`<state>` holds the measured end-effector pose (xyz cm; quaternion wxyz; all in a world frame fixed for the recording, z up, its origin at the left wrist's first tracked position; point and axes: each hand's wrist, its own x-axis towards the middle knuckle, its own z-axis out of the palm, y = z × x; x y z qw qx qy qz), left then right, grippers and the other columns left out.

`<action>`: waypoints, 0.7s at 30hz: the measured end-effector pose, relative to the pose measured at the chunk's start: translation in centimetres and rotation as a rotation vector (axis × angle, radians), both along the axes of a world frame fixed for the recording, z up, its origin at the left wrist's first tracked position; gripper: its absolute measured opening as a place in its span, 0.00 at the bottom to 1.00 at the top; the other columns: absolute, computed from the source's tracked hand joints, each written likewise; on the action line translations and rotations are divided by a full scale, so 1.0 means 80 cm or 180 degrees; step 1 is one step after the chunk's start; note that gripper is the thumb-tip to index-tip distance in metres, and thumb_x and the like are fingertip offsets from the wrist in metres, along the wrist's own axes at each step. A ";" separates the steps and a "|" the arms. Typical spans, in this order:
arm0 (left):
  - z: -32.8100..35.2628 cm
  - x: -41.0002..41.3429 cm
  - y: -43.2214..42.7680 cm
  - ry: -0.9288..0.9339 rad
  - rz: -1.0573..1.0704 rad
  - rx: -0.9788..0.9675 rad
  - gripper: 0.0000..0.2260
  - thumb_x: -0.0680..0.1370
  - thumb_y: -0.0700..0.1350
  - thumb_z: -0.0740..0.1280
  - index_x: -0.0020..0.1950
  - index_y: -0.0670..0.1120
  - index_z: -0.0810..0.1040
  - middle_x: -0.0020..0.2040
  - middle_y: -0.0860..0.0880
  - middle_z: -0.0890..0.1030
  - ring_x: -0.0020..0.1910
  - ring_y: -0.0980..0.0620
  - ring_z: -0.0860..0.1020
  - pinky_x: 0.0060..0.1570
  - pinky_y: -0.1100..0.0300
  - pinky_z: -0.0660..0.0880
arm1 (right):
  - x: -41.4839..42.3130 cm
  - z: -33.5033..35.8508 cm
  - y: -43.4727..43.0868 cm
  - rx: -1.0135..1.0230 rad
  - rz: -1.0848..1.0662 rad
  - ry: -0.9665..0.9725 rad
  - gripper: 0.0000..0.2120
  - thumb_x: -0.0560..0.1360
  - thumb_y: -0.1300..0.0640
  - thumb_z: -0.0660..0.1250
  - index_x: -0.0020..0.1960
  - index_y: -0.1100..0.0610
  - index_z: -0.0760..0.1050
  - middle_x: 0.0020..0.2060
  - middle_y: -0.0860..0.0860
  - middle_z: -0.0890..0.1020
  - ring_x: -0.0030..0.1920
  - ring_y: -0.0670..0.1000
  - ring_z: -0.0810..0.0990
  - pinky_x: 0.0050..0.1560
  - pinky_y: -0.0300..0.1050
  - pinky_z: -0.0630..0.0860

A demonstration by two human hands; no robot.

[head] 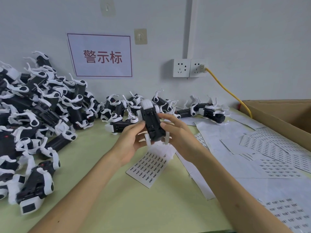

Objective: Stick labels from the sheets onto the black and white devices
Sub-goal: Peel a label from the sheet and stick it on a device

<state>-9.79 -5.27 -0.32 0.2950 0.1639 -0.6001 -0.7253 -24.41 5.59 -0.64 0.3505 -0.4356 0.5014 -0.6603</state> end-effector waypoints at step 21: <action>-0.022 -0.014 0.001 -0.0129 0.0376 -0.0637 0.11 0.82 0.50 0.67 0.53 0.44 0.85 0.33 0.51 0.80 0.29 0.52 0.77 0.23 0.60 0.69 | -0.003 0.001 0.000 0.0030 -0.0019 -0.0104 0.24 0.74 0.52 0.75 0.65 0.60 0.72 0.42 0.52 0.85 0.38 0.53 0.82 0.39 0.47 0.79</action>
